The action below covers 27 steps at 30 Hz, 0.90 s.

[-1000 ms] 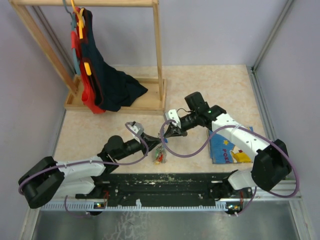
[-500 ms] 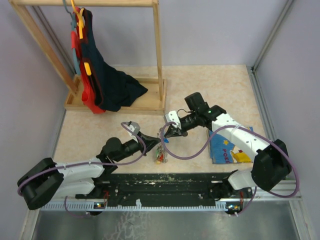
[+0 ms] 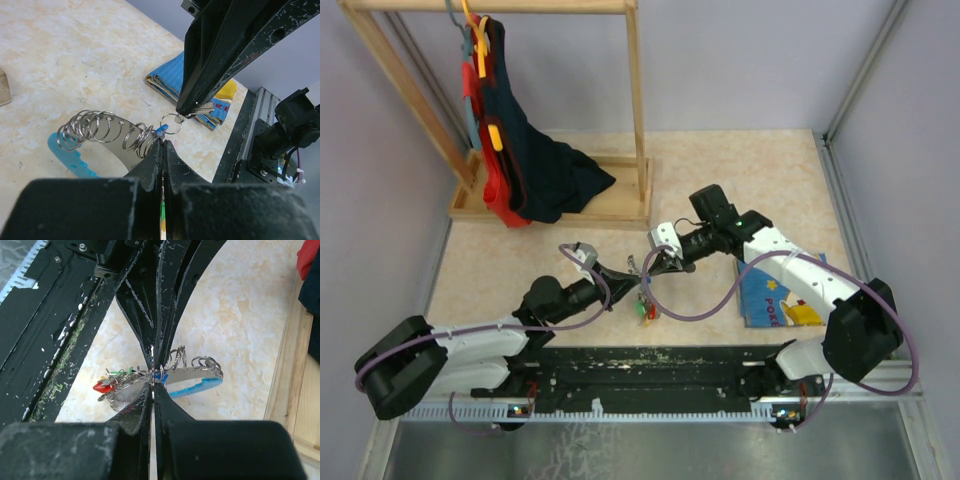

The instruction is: Remove the keys from the keyring

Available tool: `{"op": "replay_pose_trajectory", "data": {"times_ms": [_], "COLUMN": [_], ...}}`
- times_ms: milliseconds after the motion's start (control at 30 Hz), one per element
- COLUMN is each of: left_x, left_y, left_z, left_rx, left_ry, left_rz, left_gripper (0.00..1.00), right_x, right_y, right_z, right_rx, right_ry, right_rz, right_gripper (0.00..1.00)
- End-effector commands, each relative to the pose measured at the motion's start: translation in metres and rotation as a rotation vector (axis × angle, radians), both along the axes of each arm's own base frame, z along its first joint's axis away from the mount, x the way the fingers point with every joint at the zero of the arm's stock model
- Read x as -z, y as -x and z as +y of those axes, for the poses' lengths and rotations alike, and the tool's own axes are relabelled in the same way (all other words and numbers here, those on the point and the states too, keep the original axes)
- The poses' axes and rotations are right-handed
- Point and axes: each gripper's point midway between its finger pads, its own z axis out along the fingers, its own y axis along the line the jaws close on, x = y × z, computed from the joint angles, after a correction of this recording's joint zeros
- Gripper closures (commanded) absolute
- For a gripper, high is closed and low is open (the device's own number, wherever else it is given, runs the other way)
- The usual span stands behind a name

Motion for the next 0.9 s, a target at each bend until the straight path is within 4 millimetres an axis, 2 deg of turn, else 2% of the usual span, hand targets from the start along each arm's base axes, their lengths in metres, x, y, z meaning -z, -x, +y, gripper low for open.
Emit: {"op": "replay_pose_trajectory", "data": {"times_ms": [0, 600, 867], "left_x": [-0.023, -0.025, -0.018], "left_y": [-0.006, -0.009, -0.014], "left_z": [0.002, 0.000, 0.001], "left_rx": [-0.027, -0.034, -0.055], "left_ry": [0.058, 0.020, -0.066], "left_rz": [-0.041, -0.011, 0.014], "left_gripper": [1.00, 1.00, 1.00], "right_x": [-0.021, -0.010, -0.026], "right_y": [0.002, 0.006, 0.005], "right_z": [0.003, 0.003, 0.004], "right_rx": [-0.033, -0.055, -0.050], "right_ry": [-0.060, -0.042, -0.058], "right_rz": [-0.032, -0.050, -0.056], "right_gripper": [1.00, 1.00, 1.00]}}
